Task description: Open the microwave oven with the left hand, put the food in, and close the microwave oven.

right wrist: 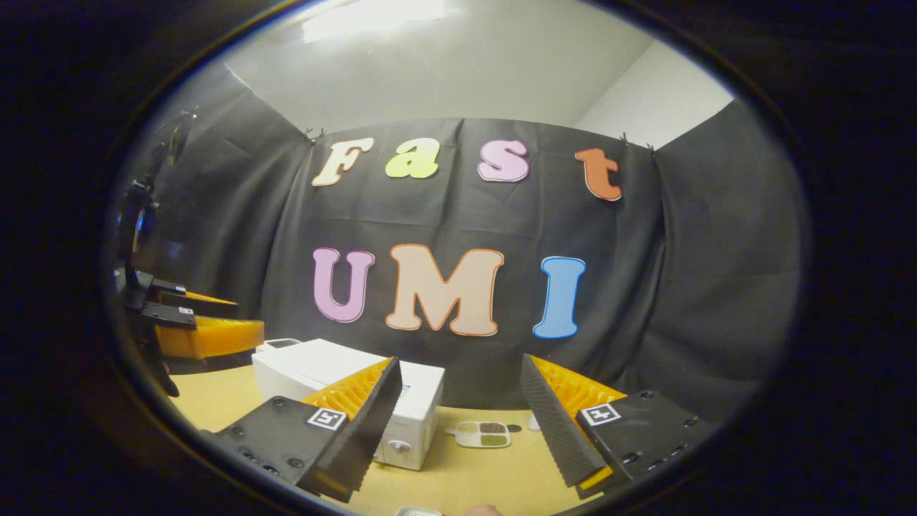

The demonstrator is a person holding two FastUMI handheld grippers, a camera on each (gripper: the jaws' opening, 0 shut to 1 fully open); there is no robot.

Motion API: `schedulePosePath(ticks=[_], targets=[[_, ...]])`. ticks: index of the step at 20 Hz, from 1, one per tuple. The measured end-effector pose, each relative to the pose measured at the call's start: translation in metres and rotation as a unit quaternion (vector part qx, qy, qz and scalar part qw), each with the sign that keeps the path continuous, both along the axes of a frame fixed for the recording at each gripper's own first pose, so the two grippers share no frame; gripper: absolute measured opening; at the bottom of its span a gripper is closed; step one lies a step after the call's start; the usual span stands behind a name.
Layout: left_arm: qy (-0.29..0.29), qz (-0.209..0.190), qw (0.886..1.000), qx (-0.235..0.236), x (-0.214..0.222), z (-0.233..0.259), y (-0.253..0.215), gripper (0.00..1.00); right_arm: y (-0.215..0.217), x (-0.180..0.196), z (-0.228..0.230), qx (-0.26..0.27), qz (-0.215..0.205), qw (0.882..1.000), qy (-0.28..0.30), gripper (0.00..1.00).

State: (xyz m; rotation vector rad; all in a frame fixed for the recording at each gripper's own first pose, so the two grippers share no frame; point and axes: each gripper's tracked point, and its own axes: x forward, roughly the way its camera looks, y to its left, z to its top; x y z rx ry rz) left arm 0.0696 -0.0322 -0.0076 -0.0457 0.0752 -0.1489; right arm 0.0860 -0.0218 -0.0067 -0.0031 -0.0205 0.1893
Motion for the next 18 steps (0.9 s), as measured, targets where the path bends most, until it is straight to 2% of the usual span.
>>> schedulePosePath(ticks=[2, 4, 5, 6, 11, 16, 18], targets=[[0.003, 0.006, 1.0, -0.002, -0.012, 0.002, 0.001, 0.92, 0.004, -0.007, -0.001, 0.002, 0.005, 1.0, 0.003, 0.96], [0.012, 0.015, 1.0, -0.019, -0.019, 0.0, 0.006, 0.96, 0.007, -0.012, 0.0, 0.005, 0.006, 1.0, 0.0, 0.96], [0.015, 0.02, 0.999, -0.028, -0.022, 0.0, 0.009, 0.95, 0.008, -0.013, 0.0, 0.006, 0.005, 1.0, -0.001, 1.0], [0.017, 0.026, 0.999, -0.036, -0.023, 0.001, 0.013, 0.96, 0.009, -0.015, 0.0, 0.007, 0.005, 1.0, 0.0, 0.96], [0.024, 0.056, 0.996, -0.063, -0.026, 0.001, 0.035, 0.94, 0.015, -0.024, 0.002, 0.008, 0.006, 1.0, 0.001, 0.96], [0.034, 0.057, 0.995, -0.075, -0.032, -0.005, 0.04, 0.96, 0.016, -0.027, 0.004, 0.011, 0.004, 1.0, 0.004, 0.96], [0.031, 0.057, 0.995, -0.07, -0.03, -0.003, 0.039, 0.94, 0.016, -0.027, 0.002, 0.02, 0.002, 1.0, 0.01, 0.96]])
